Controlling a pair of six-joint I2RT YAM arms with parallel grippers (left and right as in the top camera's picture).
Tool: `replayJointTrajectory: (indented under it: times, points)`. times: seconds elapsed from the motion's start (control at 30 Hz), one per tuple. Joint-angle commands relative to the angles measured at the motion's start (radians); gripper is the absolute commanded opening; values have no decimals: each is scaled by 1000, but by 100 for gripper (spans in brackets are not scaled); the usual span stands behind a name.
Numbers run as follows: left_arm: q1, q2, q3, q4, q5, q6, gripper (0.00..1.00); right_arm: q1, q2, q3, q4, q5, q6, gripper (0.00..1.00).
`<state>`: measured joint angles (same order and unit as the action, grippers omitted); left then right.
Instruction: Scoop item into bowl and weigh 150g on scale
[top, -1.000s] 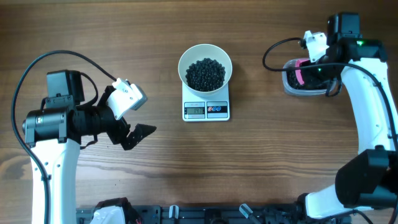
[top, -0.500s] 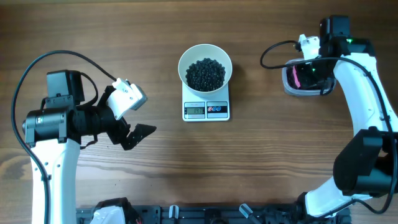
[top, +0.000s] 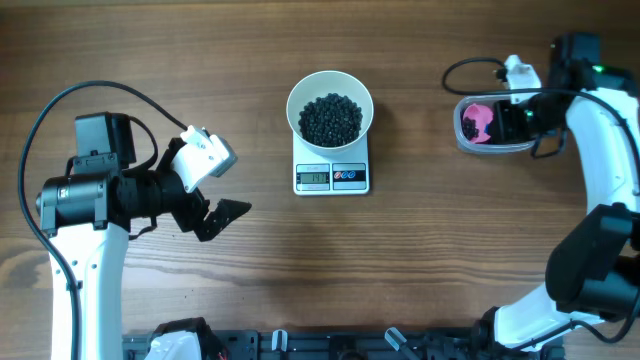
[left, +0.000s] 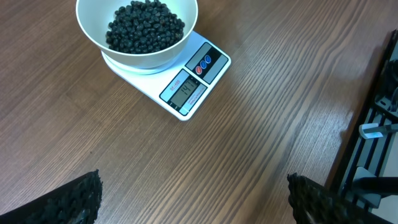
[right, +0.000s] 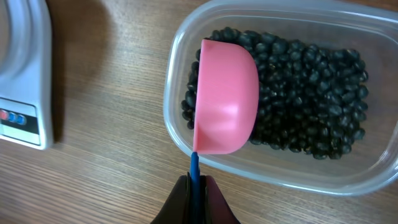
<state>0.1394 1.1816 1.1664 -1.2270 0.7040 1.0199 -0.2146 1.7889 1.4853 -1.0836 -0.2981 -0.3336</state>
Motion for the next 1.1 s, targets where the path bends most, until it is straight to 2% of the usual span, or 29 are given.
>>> replayJointTrajectory:
  times: [0.0, 0.13, 0.33, 0.6, 0.7, 0.9, 1.07]
  points:
    - [-1, -10, 9, 0, 0, 21, 100, -63, 20, -6, -3, -142, 21, 4]
    - [-1, -10, 9, 0, 0, 21, 100, -145, 20, -6, -5, -158, 21, 4]
    - [-1, -10, 9, 0, 0, 21, 100, -240, 20, -6, -6, -317, 19, 4]
    - [-1, -10, 9, 0, 0, 21, 100, -225, -52, 6, -8, -444, 47, 4]
    - [-1, -10, 9, 0, 0, 21, 100, -159, -129, 9, -8, -444, 66, 4]
    - [-1, -10, 9, 0, 0, 21, 100, 87, -203, 9, 74, -438, 127, 4]
    - [-1, -10, 9, 0, 0, 21, 100, 294, -203, 9, 142, -259, 127, 4]
